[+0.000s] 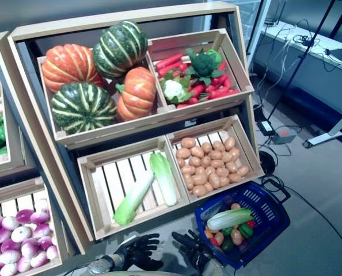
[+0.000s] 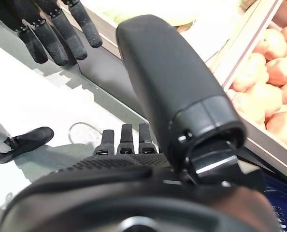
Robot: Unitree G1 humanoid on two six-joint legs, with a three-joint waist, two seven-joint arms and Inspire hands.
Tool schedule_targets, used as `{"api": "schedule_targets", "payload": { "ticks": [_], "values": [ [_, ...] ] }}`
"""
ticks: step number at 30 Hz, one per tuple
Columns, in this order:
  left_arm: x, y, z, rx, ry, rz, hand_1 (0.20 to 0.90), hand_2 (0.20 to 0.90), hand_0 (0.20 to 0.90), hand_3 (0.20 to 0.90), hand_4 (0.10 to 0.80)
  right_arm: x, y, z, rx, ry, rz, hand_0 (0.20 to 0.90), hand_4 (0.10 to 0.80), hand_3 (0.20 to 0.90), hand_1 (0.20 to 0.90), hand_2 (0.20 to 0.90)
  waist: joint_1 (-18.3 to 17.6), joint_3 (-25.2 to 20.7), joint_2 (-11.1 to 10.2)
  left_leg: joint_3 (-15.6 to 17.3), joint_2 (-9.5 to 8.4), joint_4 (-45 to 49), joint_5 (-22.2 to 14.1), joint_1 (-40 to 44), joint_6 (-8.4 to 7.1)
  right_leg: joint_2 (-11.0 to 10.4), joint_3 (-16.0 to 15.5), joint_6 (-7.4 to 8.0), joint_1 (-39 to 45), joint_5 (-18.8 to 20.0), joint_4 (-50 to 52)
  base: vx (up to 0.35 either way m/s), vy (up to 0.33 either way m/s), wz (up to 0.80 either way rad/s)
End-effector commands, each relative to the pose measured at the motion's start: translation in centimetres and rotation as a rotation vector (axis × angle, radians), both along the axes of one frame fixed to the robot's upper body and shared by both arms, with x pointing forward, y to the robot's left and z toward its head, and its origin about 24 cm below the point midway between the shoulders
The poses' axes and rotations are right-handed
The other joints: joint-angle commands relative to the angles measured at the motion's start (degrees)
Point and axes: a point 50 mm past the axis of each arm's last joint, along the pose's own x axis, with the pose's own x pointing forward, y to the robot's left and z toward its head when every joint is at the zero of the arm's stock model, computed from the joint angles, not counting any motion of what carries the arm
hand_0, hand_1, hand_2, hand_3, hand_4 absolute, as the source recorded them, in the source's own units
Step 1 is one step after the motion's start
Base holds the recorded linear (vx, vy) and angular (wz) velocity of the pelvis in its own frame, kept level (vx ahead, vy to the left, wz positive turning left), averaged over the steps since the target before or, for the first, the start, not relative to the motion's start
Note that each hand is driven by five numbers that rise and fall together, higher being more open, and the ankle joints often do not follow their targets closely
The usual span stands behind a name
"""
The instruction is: Put vegetables into the basket
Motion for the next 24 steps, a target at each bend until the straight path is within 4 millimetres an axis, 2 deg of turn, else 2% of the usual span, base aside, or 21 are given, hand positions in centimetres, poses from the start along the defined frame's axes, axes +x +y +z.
{"api": "schedule_targets", "payload": {
  "ticks": [1, 2, 3, 6, 12, 16, 21, 24],
  "values": [
    [6.8, -2.6, 4.3, -0.184, -0.303, -0.081, 0.900, 0.900, 0.900, 0.900, 0.800, 2.8, 1.1, 0.9, -0.004, -0.045, 0.040, 0.900, 0.800, 0.900, 0.900, 0.900, 0.74, 1.97, -1.09, 1.14, -2.26, 0.06, 0.04, -0.98, 1.21, -0.61, 2.44, -1.76, -1.36, 5.41, -0.01, -0.044, 0.009, 0.00],
    [7.8, -2.6, 5.5, -0.226, -0.374, -0.088, 0.900, 0.900, 0.900, 0.900, 0.800, 3.0, 1.0, 1.0, -0.009, -0.042, 0.048, 0.900, 0.800, 0.900, 0.900, 0.900, 0.95, 2.17, -1.04, 1.15, -2.25, 0.06, 0.07, -1.04, 1.20, -0.59, 2.33, -1.80, -1.38, 5.48, -0.07, -0.035, 0.007, 0.00],
    [7.9, -2.6, 5.7, -0.231, -0.383, -0.087, 0.900, 0.900, 0.900, 0.900, 0.800, 3.0, 1.0, 1.0, -0.011, -0.041, 0.049, 0.900, 0.800, 0.900, 0.900, 0.900, 0.97, 2.20, -1.04, 1.14, -2.24, 0.06, 0.08, -1.04, 1.20, -0.59, 2.32, -1.81, -1.36, 5.49, -0.07, 0.000, 0.000, 0.00],
    [9.4, -2.3, 7.9, -0.251, -0.513, -0.066, 0.900, 0.900, 0.900, 0.900, 0.800, 3.0, 0.6, 1.1, -0.020, -0.050, 0.056, 0.900, 0.800, 0.900, 0.900, 0.900, 1.36, 2.16, -0.92, 0.99, -2.24, 0.06, 0.02, -0.87, 1.17, -0.63, 2.00, -1.84, -1.08, 5.41, -0.07, 0.000, 0.000, 0.00],
    [11.4, 0.3, 11.5, -0.210, -0.732, 0.096, 0.900, 0.900, 0.900, 0.900, 0.800, 2.8, 0.3, 1.4, -0.050, -0.084, 0.058, 0.900, 0.800, 0.900, 0.900, 0.900, 2.15, 1.60, -0.96, 0.47, -2.43, 0.06, -0.05, -0.68, 1.13, -0.85, 1.34, -1.94, -0.66, 5.17, -0.07, 0.010, 0.003, 0.00],
    [12.3, 2.3, 13.9, -0.030, -0.916, 0.181, 0.900, 0.900, 0.900, 0.900, 0.800, 3.5, -0.1, 2.2, -0.070, -0.180, 0.044, 0.900, 0.800, 0.900, 0.900, 0.900, 2.53, 1.65, -0.85, 0.08, -2.64, 0.06, -0.03, -0.76, 1.24, -0.99, 1.05, -2.12, -0.49, 5.00, -0.07, 0.000, 0.000, 0.00],
    [12.8, 3.7, 14.9, 0.199, -1.041, 0.239, 0.900, 0.900, 0.900, 0.900, 0.800, 4.7, 0.3, 3.7, -0.029, -0.328, 0.043, 0.900, 0.800, 0.900, 0.900, 0.900, 2.33, 1.89, -0.86, -0.21, -2.90, 0.06, -0.06, -0.84, 1.35, -1.07, 0.94, -2.24, -0.51, 4.88, -0.07, 0.008, 0.003, 0.00],
    [13.0, 5.0, 15.3, 0.324, -1.092, 0.279, 0.900, 0.900, 0.900, 0.900, 0.800, 5.3, -0.2, 5.0, -0.153, -0.462, 0.183, 0.900, 0.800, 0.900, 0.900, 0.900, 1.90, 2.02, -0.97, -0.25, -3.06, 0.06, -0.12, -0.97, 1.33, -1.20, 0.92, -2.07, -0.68, 4.85, -0.07, 0.025, 0.011, 0.00]
  ]
}}
